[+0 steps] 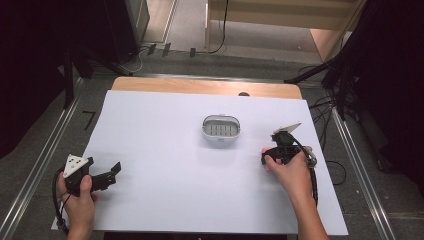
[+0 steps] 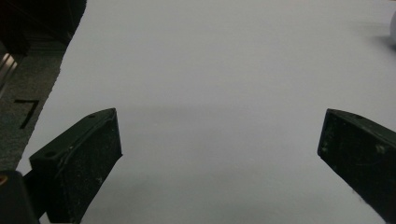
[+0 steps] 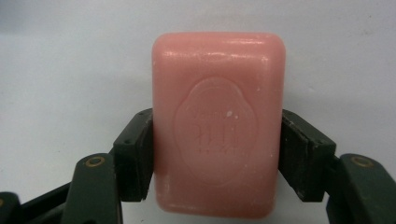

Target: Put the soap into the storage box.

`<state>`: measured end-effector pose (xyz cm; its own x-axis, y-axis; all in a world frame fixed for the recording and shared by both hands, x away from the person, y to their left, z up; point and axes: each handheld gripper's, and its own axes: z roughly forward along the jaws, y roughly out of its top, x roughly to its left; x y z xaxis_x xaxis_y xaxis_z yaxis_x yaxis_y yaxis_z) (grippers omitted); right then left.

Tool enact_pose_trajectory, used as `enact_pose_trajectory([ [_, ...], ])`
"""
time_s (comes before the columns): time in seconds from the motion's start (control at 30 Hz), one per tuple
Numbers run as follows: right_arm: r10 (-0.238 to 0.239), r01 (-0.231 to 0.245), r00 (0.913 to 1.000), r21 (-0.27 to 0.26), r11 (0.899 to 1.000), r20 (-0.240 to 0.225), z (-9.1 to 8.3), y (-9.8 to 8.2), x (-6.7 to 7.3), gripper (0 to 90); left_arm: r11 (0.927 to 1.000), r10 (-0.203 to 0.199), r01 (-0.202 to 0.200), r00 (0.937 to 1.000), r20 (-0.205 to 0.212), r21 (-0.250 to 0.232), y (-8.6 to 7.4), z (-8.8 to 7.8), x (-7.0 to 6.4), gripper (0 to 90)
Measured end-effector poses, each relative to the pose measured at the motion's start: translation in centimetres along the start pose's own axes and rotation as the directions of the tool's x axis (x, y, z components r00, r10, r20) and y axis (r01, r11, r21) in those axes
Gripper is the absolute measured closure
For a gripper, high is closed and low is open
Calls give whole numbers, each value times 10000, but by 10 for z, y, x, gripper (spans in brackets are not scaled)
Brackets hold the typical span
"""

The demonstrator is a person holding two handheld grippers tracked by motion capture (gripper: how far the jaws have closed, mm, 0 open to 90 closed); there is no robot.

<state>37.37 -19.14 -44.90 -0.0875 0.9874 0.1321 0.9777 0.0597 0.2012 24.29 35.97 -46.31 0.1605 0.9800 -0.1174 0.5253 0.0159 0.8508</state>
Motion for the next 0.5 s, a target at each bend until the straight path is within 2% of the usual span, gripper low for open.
enact_pose_trajectory([
  [0.07,-140,138,9993,50,9999,355,1,0,5,362,10000,15,-15,10000,9,7,0,0,0,0],
  [0.13,-413,408,9981,113,9991,464,3,0,10,272,10000,13,-13,10000,42,-1,0,0,0,0],
  [0.2,-529,516,9959,188,9985,738,5,0,14,277,10000,19,-19,10000,50,27,0,0,0,0],
  [0.27,-249,236,9962,164,9996,830,4,2,14,352,10000,28,-29,10000,80,43,0,0,0,0],
  [0.37,-50,43,9983,115,9999,583,2,2,8,381,10000,1,-2,9999,101,56,0,0,0,0],
  [0.5,-246,242,9980,76,9997,585,2,1,9,384,10000,-3,2,10000,85,56,0,1,0,0],
])
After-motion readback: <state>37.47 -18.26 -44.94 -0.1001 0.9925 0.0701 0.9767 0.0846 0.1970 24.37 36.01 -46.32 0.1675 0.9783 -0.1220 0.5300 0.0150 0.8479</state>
